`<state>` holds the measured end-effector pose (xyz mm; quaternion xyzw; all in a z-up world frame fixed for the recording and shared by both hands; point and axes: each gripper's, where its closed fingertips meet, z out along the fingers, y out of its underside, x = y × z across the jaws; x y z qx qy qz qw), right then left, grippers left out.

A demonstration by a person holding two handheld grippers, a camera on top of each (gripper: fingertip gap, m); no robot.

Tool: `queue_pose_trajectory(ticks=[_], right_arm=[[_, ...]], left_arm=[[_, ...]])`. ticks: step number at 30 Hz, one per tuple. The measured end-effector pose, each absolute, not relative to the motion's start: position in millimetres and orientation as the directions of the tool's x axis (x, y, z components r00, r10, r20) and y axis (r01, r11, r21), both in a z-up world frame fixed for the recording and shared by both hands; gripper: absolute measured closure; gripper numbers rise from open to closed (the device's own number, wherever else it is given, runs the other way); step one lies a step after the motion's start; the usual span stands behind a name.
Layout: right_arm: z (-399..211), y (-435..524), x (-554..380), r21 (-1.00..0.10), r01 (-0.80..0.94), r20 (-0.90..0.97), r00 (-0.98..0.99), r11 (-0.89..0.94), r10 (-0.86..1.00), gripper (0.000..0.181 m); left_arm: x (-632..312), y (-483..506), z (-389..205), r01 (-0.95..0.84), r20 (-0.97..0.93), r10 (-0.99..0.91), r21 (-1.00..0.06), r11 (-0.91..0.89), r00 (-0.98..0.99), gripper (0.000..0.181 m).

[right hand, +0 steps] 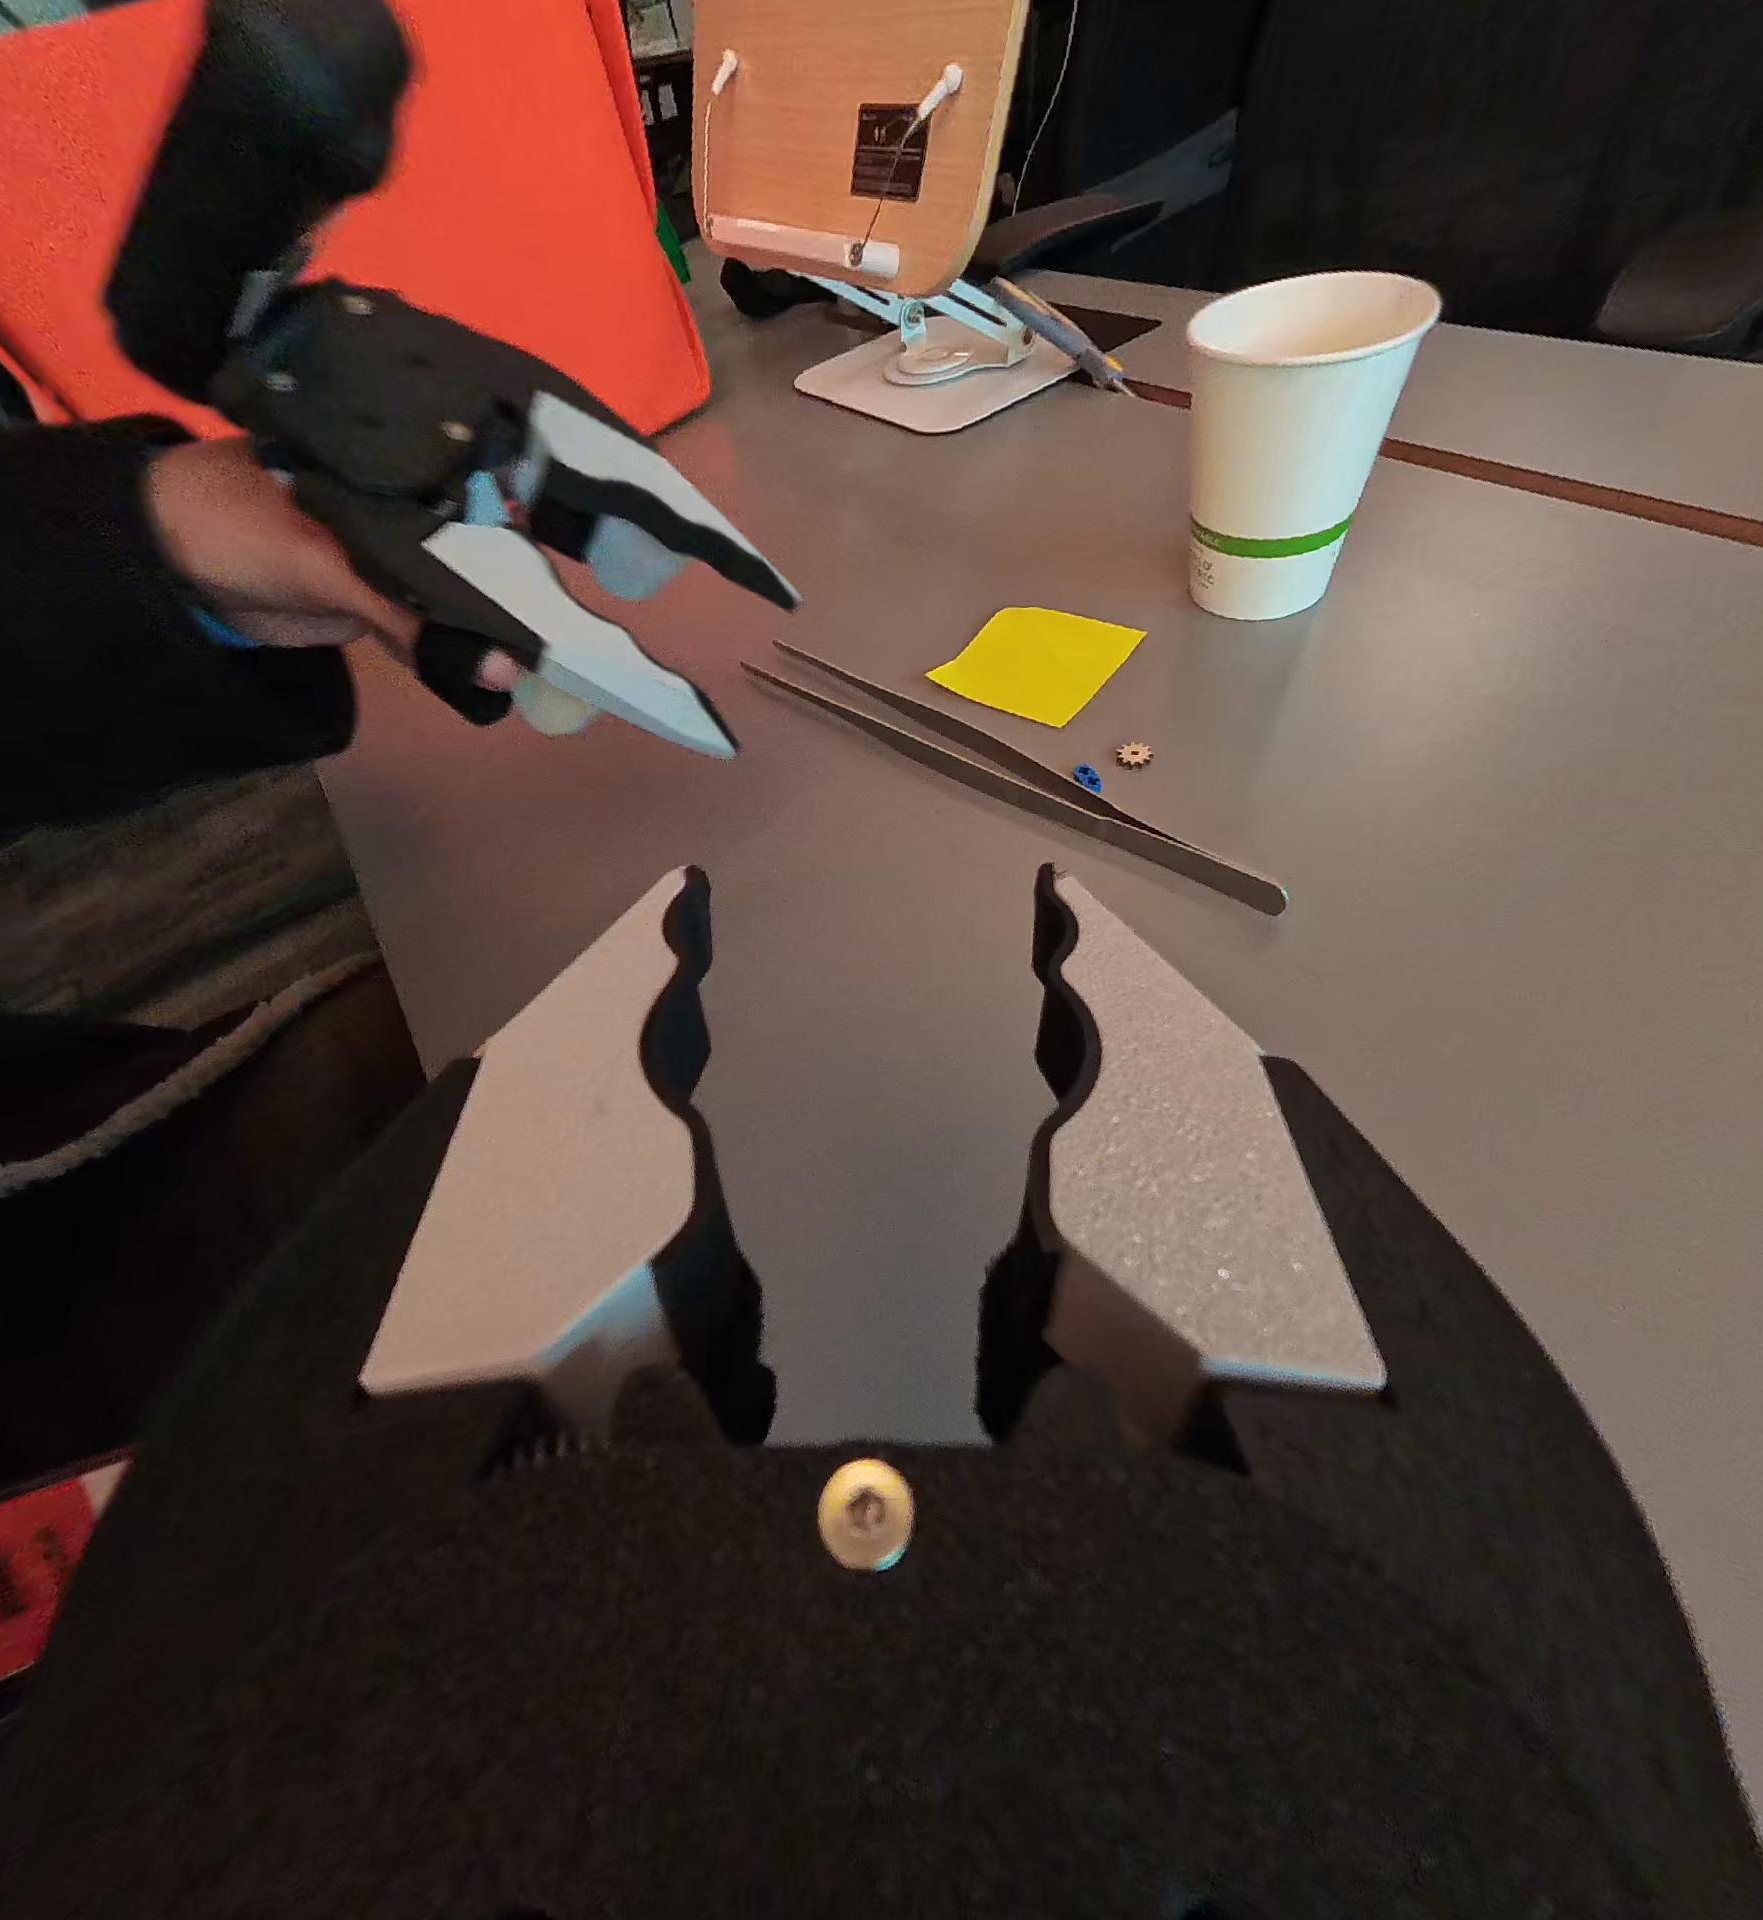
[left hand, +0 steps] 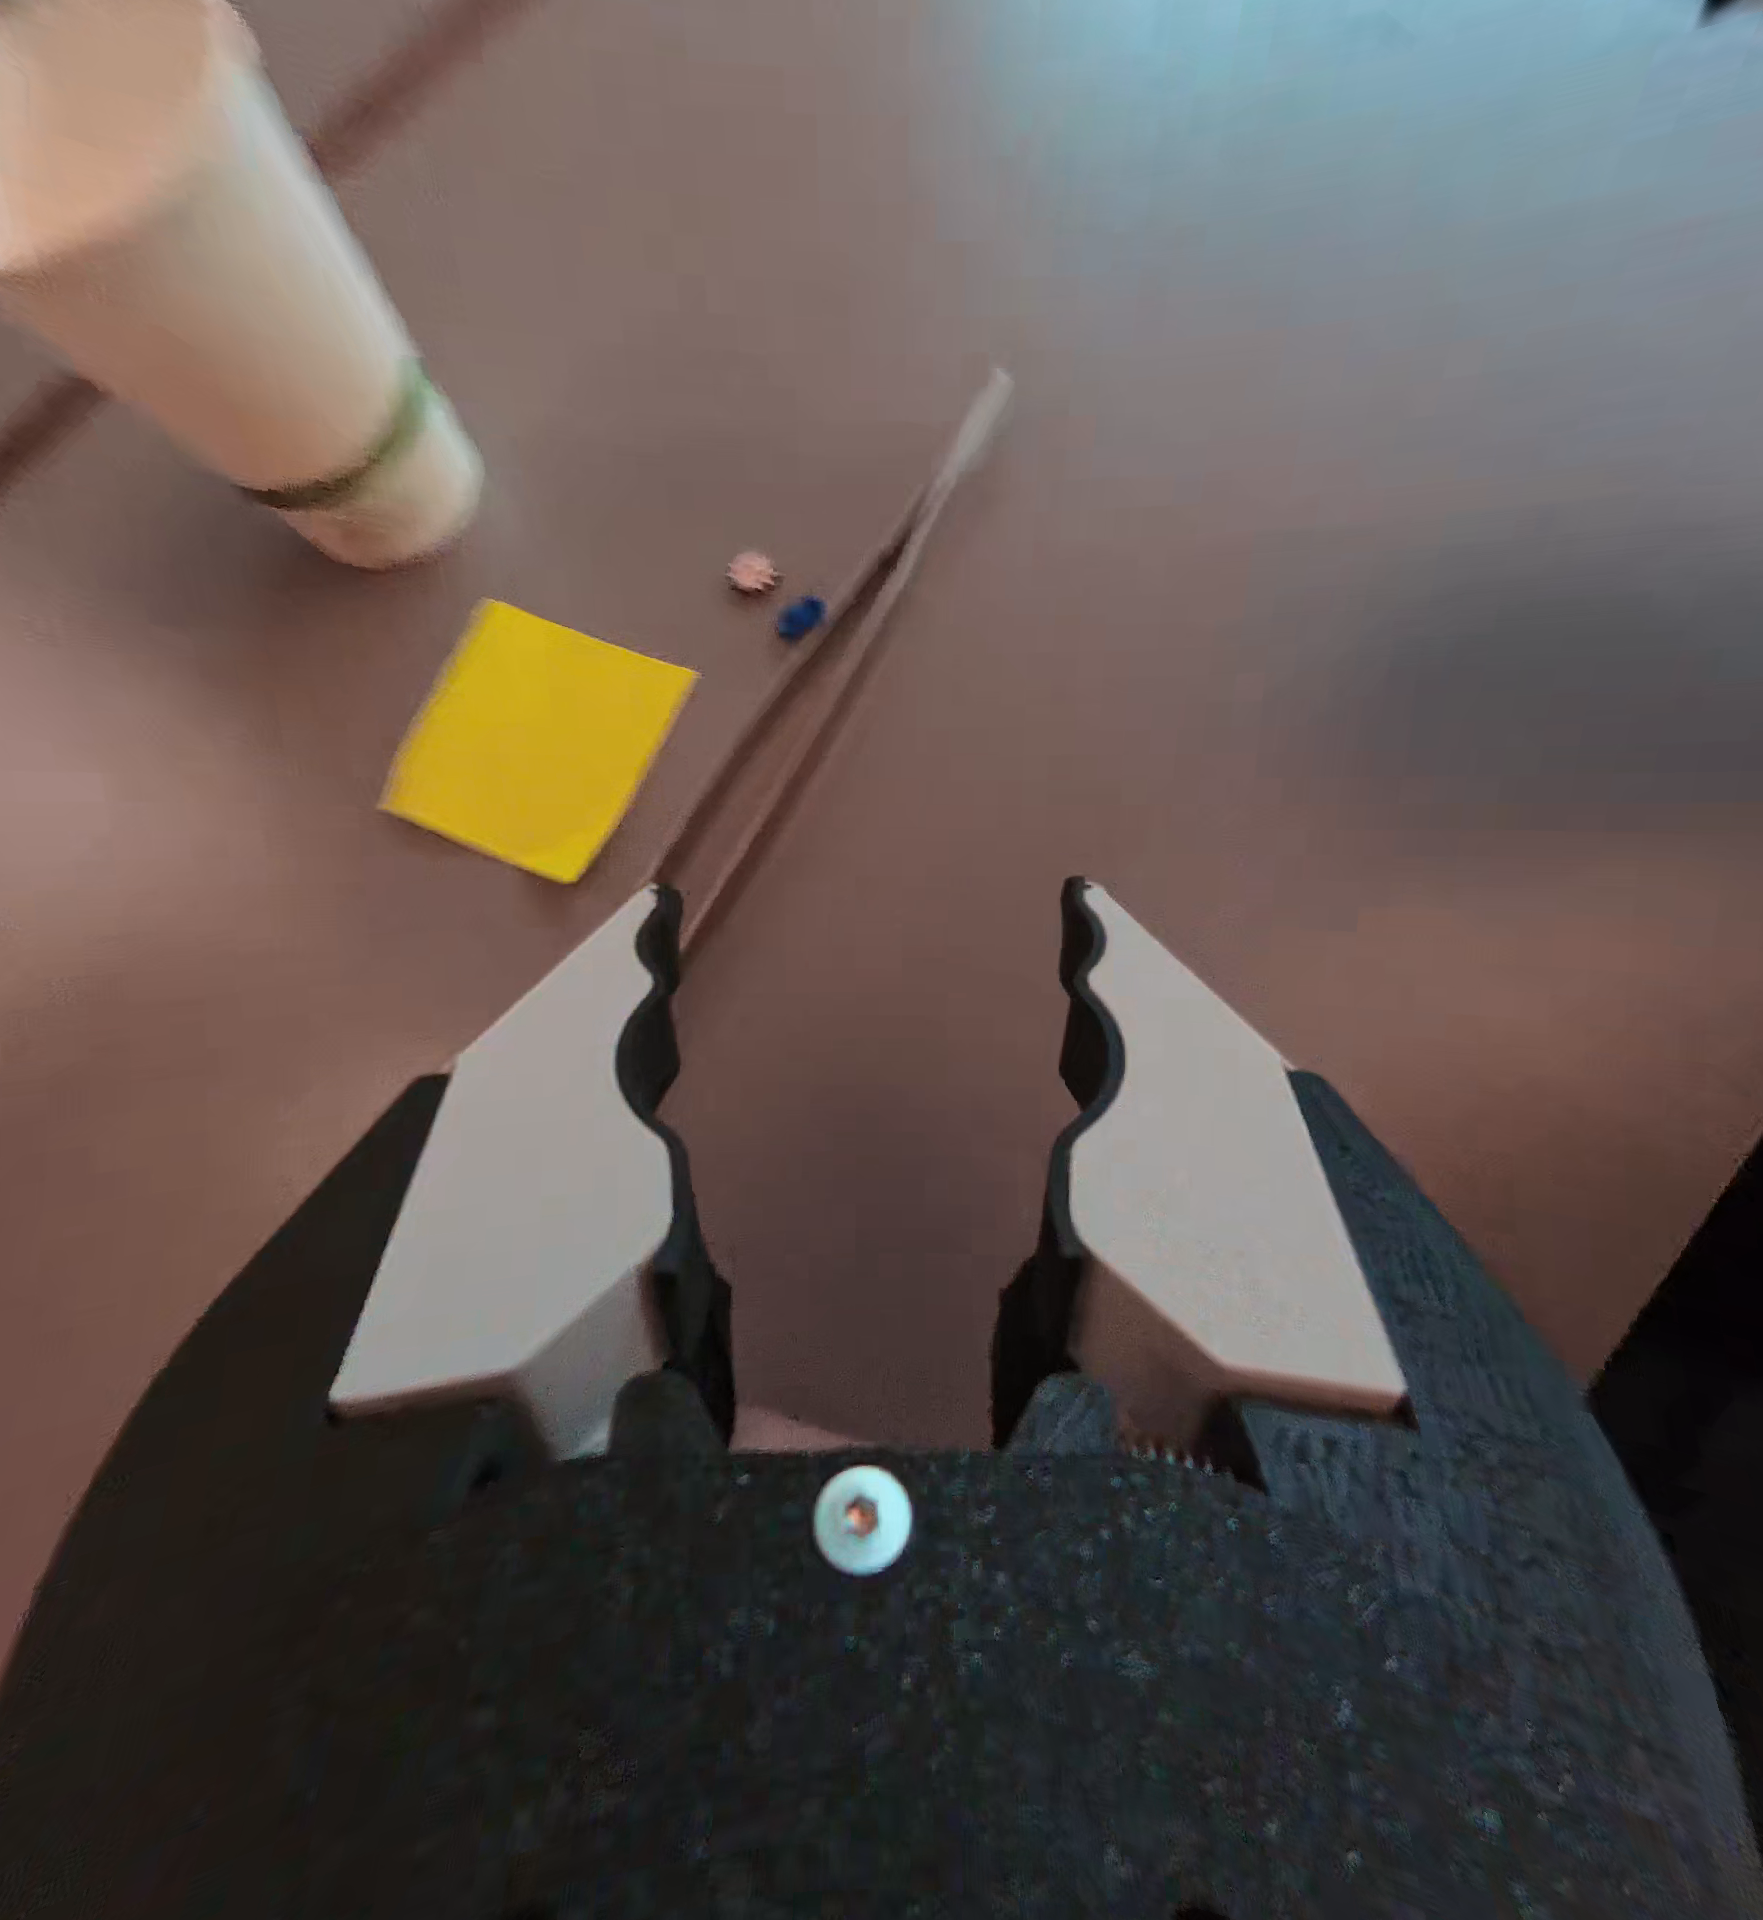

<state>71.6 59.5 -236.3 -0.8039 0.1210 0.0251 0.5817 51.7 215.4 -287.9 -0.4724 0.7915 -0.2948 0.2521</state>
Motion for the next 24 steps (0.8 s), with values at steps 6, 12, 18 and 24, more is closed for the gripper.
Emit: queue_pose_trajectory(ticks=[6, 12, 18, 24], right_arm=[[-239.0, 59.4, 67.2, -0.924, -0.229, -0.192, 0.97, -0.307, -0.147, 0.123], [-242.2, 52.3, 67.6, -0.909, -0.284, -0.252, 0.958, -0.304, -0.14, 0.125], [-245.8, 49.0, 72.6, -0.895, -0.326, -0.293, 0.944, -0.304, -0.149, 0.123], [-250.3, 68.9, 79.6, -0.871, -0.397, -0.38, 0.918, -0.289, -0.115, 0.123]], left_arm=[[108.5, 222.9, -332.1, -0.658, -0.199, -0.788, -0.455, 0.6, -0.582, 0.116], [118.9, 210.3, -359.7, -0.643, -0.075, -0.686, -0.29, 0.709, -0.723, 0.139], [115.4, 207.9, -356.8, -0.624, -0.037, -0.663, -0.303, 0.72, -0.748, 0.167], [78.9, 187.2, -291.6, -0.609, 0.125, -0.716, -0.636, 0.473, -0.687, 0.17]])
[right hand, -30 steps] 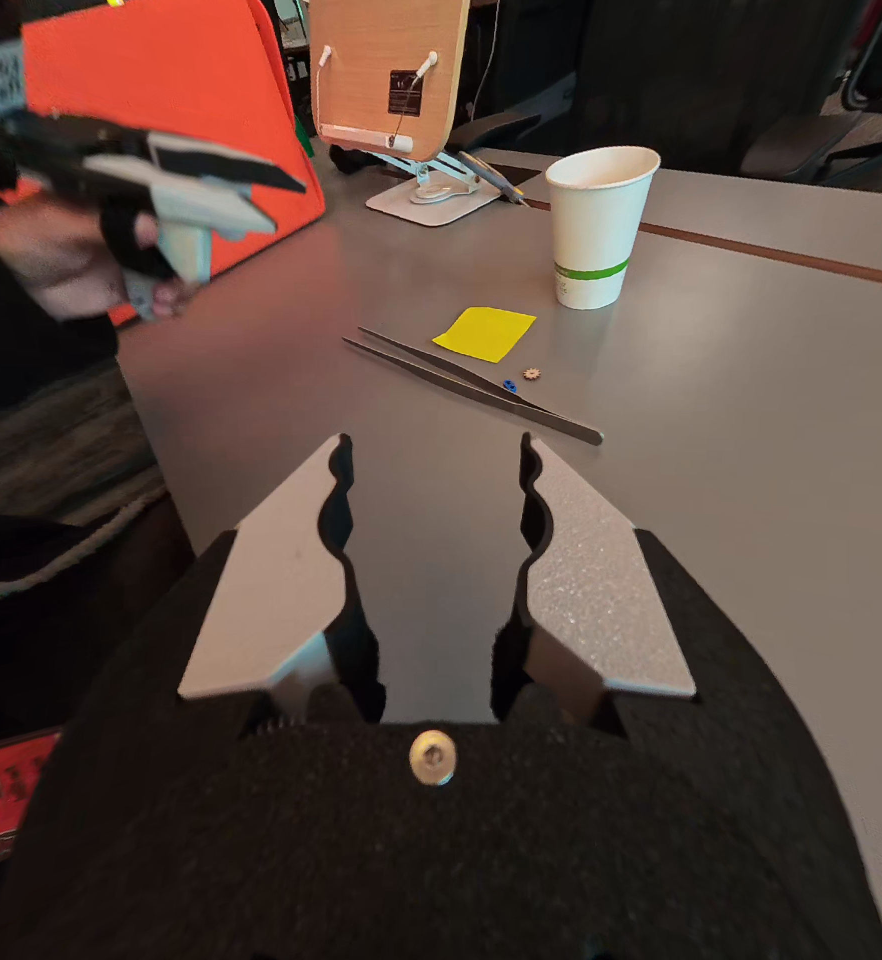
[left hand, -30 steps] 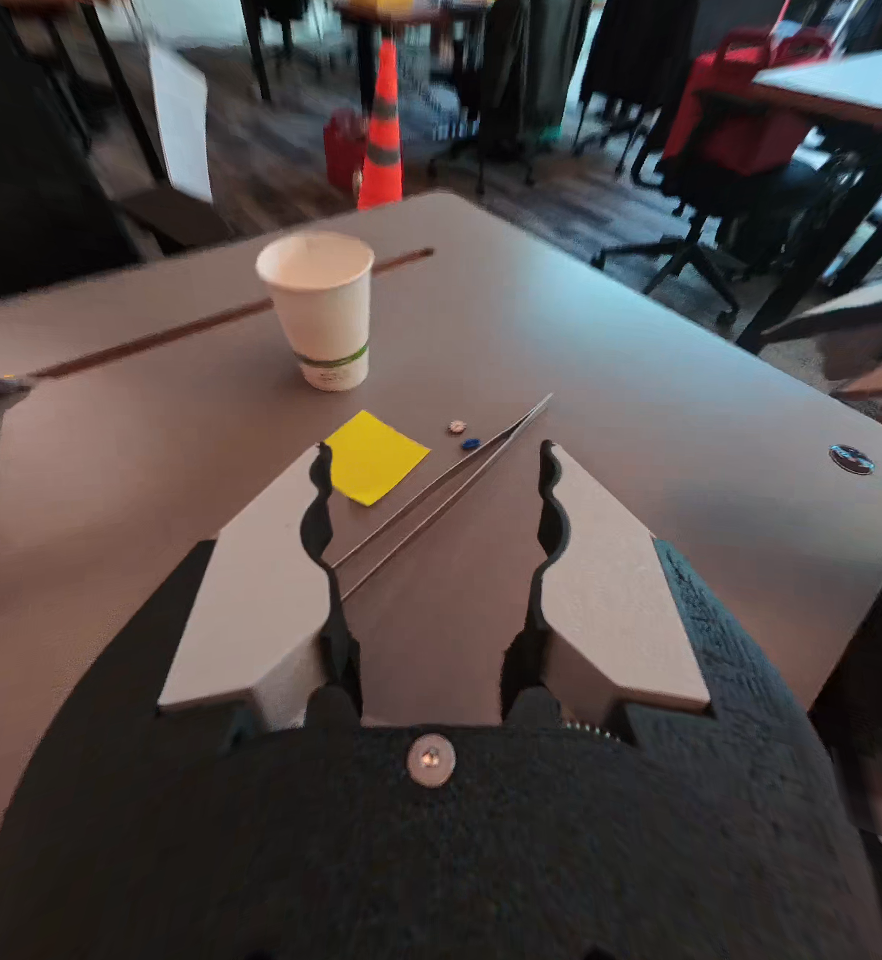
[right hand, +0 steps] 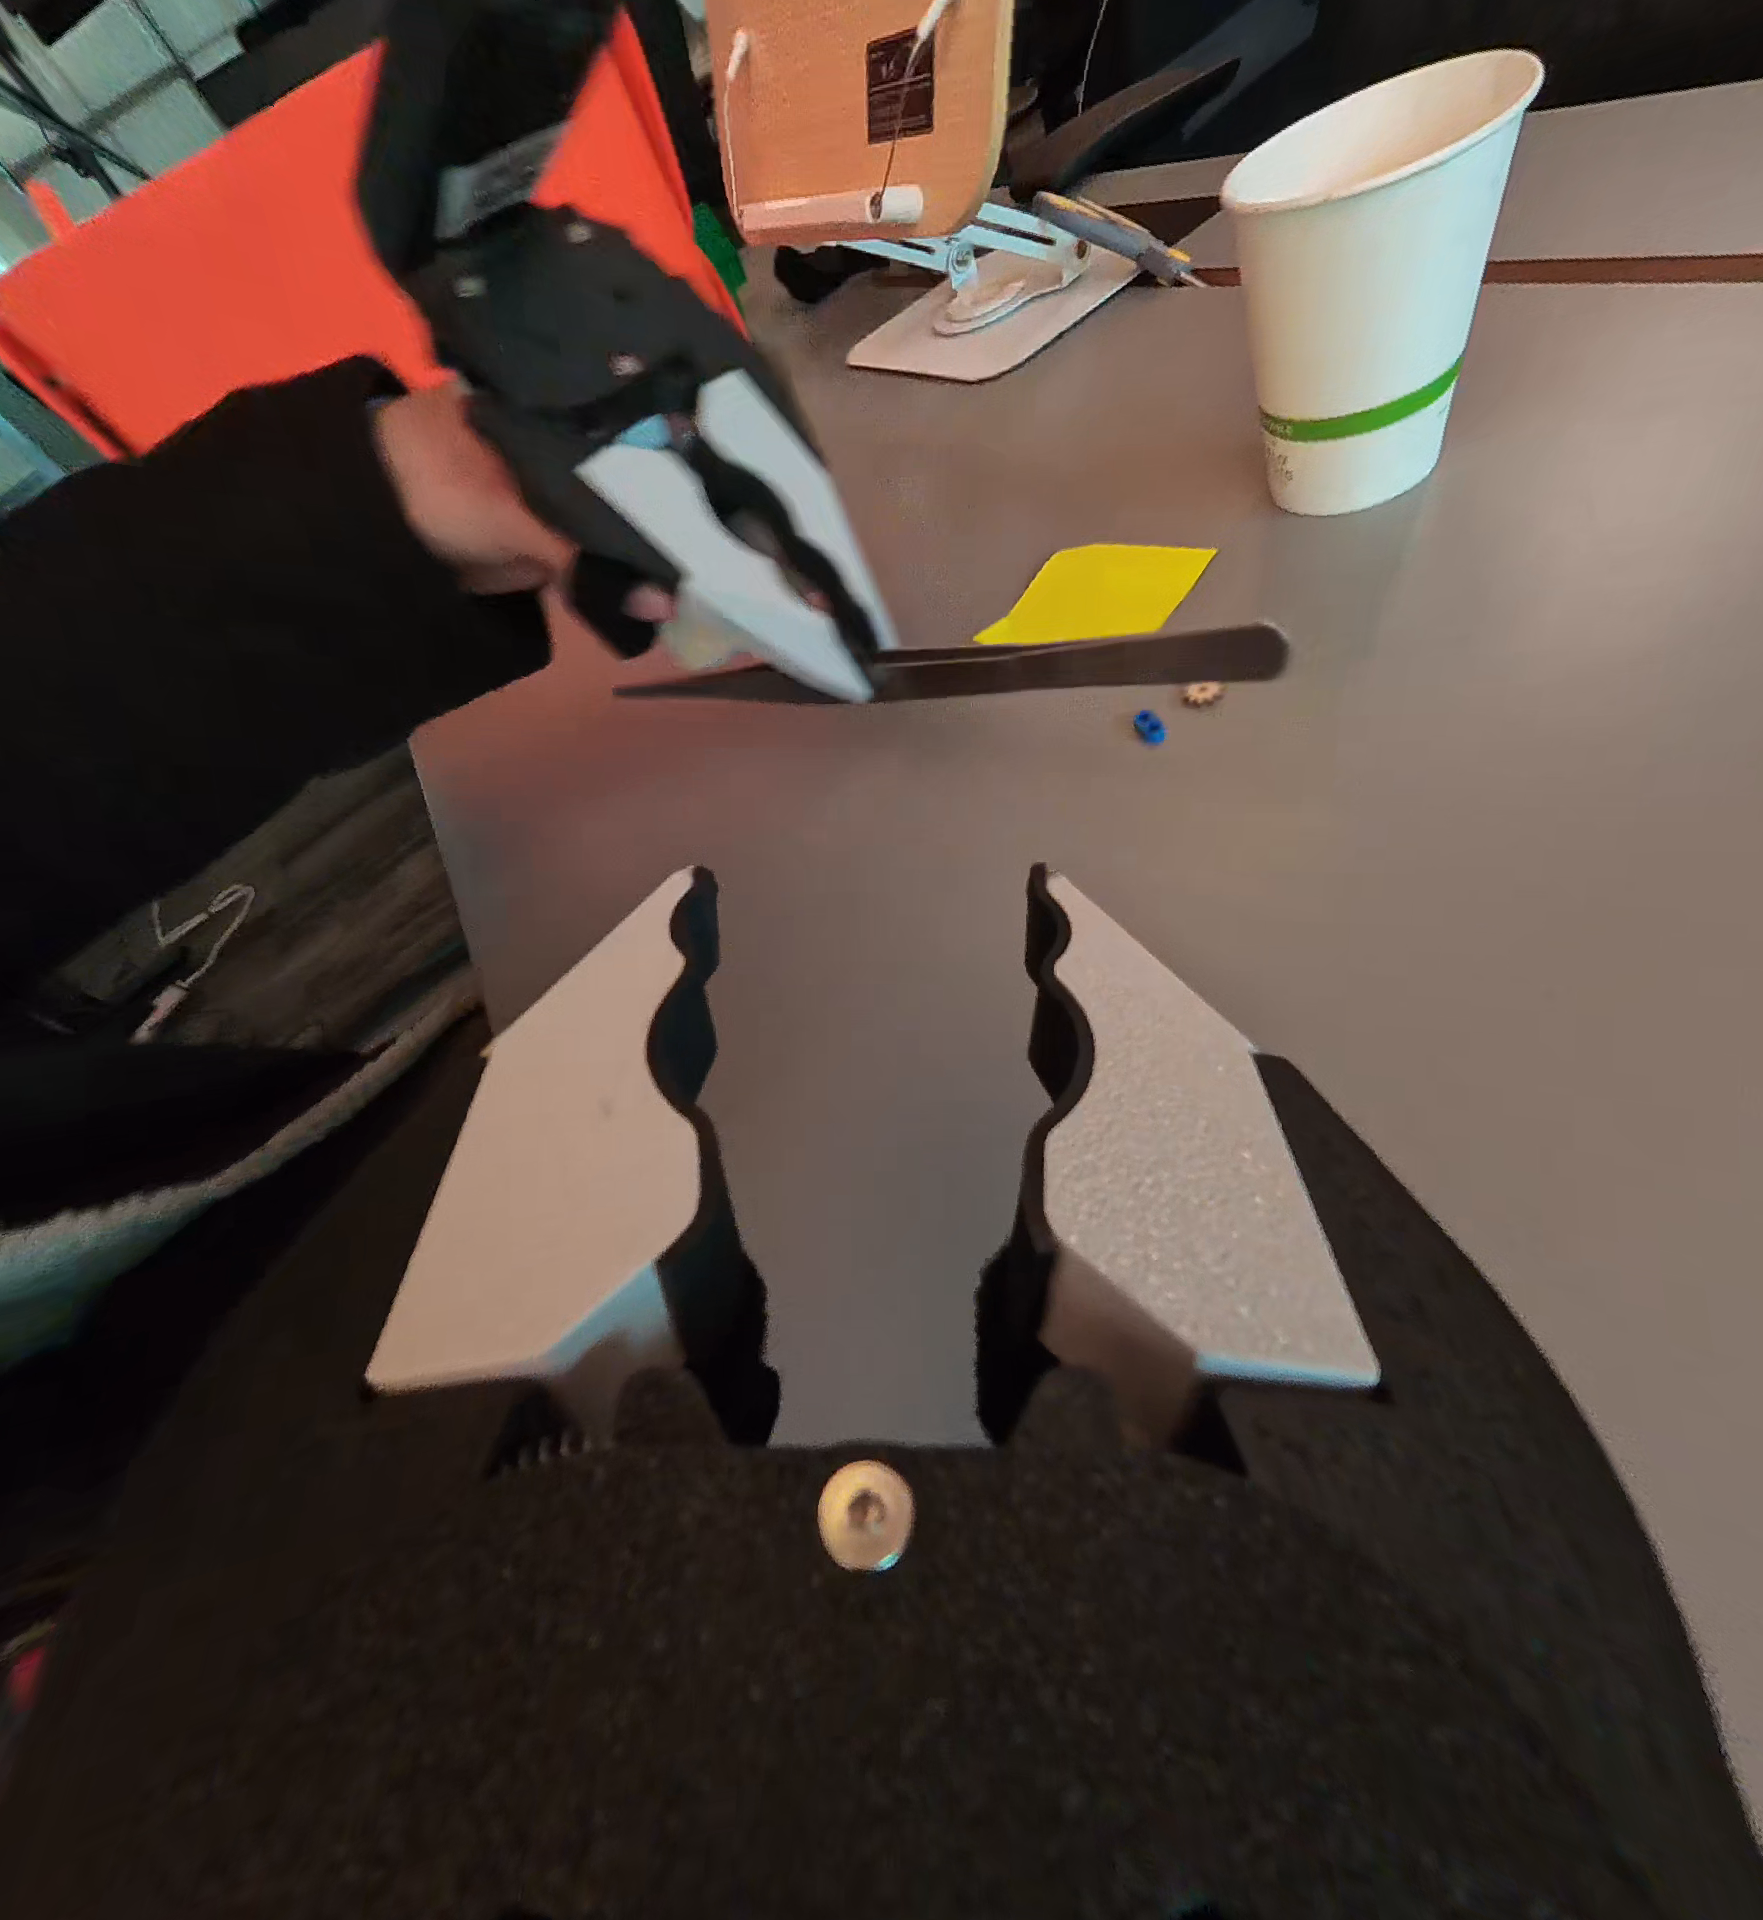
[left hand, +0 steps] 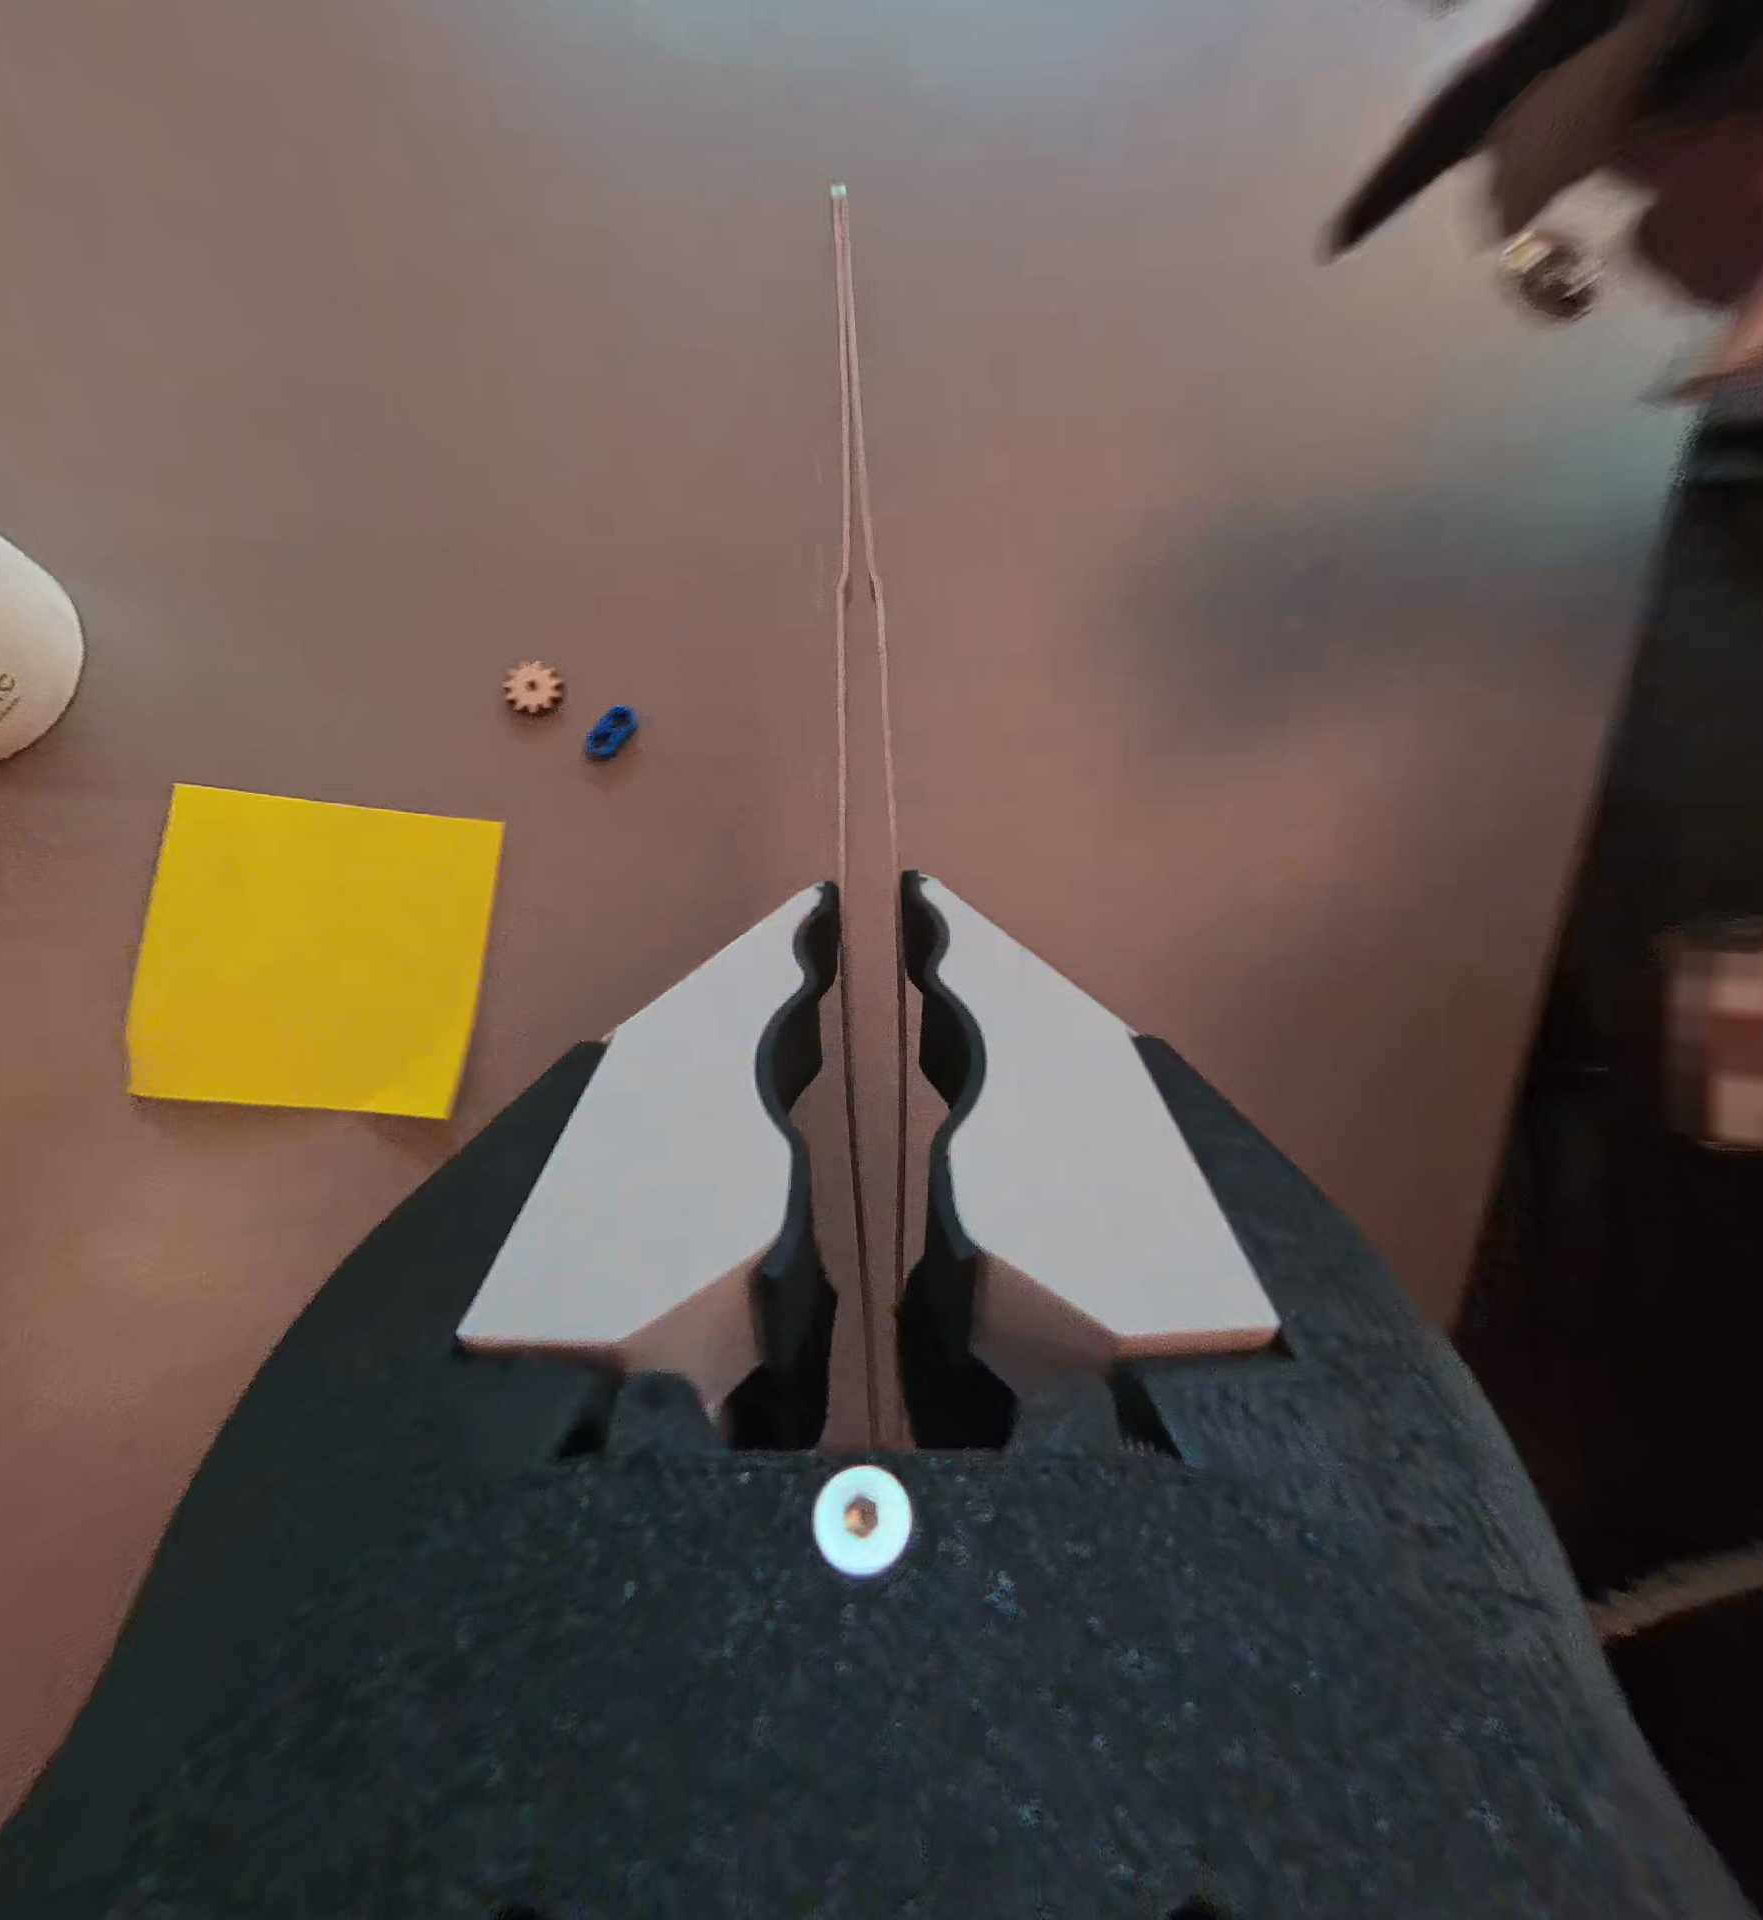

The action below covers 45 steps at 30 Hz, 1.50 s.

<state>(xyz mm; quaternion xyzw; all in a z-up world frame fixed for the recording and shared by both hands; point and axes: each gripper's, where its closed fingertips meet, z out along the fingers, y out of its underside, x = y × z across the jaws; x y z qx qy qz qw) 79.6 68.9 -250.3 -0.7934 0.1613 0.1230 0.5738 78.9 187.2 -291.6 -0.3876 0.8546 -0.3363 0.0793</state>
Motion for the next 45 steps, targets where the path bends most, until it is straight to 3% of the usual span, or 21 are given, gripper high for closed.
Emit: queue_pose_trajectory(ticks=[4, 7, 10, 11, 13, 18, 22, 25, 27, 29, 32, 35, 39, 45], right_arm=[[-235.2, 115.8, 80.1, -0.839, -0.486, -0.525, 0.841, -0.246, 0.129, 0.128], [-189.1, 129.8, 76.4, -0.875, -0.478, -0.475, 0.823, -0.072, 0.31, 0.134], [-163.4, 138.2, 74.4, -0.915, -0.403, -0.384, 0.855, -0.021, 0.347, 0.172], [-154.5, 140.1, 69.3, -0.924, -0.381, -0.361, 0.851, -0.023, 0.382, 0.174], [-141.8, 147.3, 60.9, -0.939, -0.331, -0.337, 0.842, -0.091, 0.42, 0.178], [-106.7, 168.3, 18.6, -0.963, 0.056, -0.099, 0.835, -0.262, 0.542, 0.177], [-92.2, 179.5, 3.7, -0.932, 0.112, -0.13, 0.784, -0.344, 0.606, 0.177], [-91.2, 186.2, 1.2, -0.934, 0.085, -0.152, 0.784, -0.346, 0.602, 0.176], [-90.3, 184.8, 11.0, -0.954, 0.059, -0.121, 0.821, -0.294, 0.558, 0.137], [-107.3, 170.9, 28.0, -0.953, 0.029, -0.131, 0.857, -0.302, 0.498, 0.123], [-161.6, 147.4, 31.6, -0.933, 0.031, -0.151, 0.871, -0.358, 0.467, 0.128], [-186.1, 134.6, 12.1, -0.927, 0.009, -0.204, 0.827, -0.376, 0.523, 0.171], [-204.2, 106.3, -0.2, -0.865, 0.116, -0.231, 0.771, -0.488, 0.594, 0.175], [-214.5, 93.5, 0.6, -0.835, 0.15, -0.241, 0.765, -0.53, 0.597, 0.176]], left_arm=[[54.2, 172.1, -248.7, -0.557, 0.236, -0.684, -0.777, 0.294, -0.69, 0.17], [39.4, 159.2, -223.6, -0.513, 0.285, -0.638, -0.834, 0.203, -0.716, 0.169], [29.1, 151.4, -208.5, -0.489, 0.319, -0.604, -0.862, 0.135, -0.73, 0.169], [27.8, 150.9, -204.5, -0.479, 0.323, -0.603, -0.87, 0.114, -0.729, 0.169], [27.2, 152.0, -200.9, -0.464, 0.312, -0.623, -0.881, 0.094, -0.717, 0.164], [25.7, 146.9, -193.2, -0.357, 0.102, -0.693, -0.904, 0.234, -0.714, 0.154], [29.4, 138.1, -171.2, -0.261, 0.046, -0.696, -0.943, 0.207, -0.717, 0.164], [34.6, 139.6, -164.4, -0.228, 0.063, -0.719, -0.964, 0.135, -0.693, 0.168], [41.0, 148.5, -156.8, -0.19, 0.076, -0.76, -0.98, 0.064, -0.646, 0.169], [41.6, 155.7, -146.0, -0.165, 0.126, -0.767, -0.986, -0.027, -0.629, 0.169], [31.2, 153.1, -131.7, -0.143, 0.19, -0.729, -0.982, -0.126, -0.658, 0.169], [14.3, 136.0, -133.4, -0.139, 0.161, -0.683, -0.986, -0.088, -0.713, 0.169], [-1.6, 117.0, -147.9, -0.186, 0.131, -0.641, -0.982, 0.018, -0.756, 0.169], [-5.7, 117.1, -150.8, -0.279, 0.238, -0.597, -0.96, -0.024, -0.766, 0.161]])
